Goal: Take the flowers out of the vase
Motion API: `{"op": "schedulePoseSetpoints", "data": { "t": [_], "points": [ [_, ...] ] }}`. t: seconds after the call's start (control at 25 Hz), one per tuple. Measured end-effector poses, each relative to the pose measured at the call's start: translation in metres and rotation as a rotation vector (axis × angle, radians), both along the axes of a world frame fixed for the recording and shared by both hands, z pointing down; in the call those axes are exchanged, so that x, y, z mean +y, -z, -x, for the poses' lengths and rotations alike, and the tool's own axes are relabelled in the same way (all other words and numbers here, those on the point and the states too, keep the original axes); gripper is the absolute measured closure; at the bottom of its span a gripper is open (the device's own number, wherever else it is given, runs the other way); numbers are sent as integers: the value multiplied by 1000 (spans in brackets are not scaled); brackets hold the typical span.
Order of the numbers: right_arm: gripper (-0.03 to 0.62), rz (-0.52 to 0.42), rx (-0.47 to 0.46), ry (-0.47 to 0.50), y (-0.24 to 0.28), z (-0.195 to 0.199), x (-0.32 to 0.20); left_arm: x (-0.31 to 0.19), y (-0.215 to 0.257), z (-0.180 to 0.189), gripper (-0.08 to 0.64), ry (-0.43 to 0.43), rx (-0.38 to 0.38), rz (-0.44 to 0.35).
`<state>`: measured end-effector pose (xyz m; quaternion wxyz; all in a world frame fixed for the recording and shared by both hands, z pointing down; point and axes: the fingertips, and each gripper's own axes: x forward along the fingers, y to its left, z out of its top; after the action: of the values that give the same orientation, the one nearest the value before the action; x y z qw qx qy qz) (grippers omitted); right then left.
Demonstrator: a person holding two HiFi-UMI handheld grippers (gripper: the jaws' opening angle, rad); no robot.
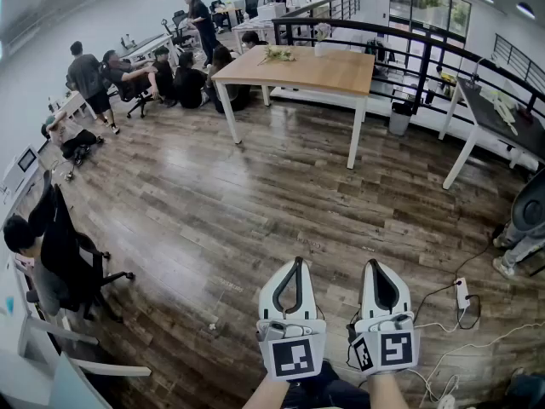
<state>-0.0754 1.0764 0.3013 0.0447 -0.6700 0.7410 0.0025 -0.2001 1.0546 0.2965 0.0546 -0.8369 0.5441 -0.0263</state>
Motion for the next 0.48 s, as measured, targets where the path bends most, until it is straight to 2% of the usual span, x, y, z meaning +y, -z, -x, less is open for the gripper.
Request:
{"op": "schedulePoseSetpoints", "data": {
  "t": [0.48],
  "points": [
    [601, 9, -15, 16, -7, -9, -3, 0, -5, -9, 545, 6, 1, 5]
  ]
}}
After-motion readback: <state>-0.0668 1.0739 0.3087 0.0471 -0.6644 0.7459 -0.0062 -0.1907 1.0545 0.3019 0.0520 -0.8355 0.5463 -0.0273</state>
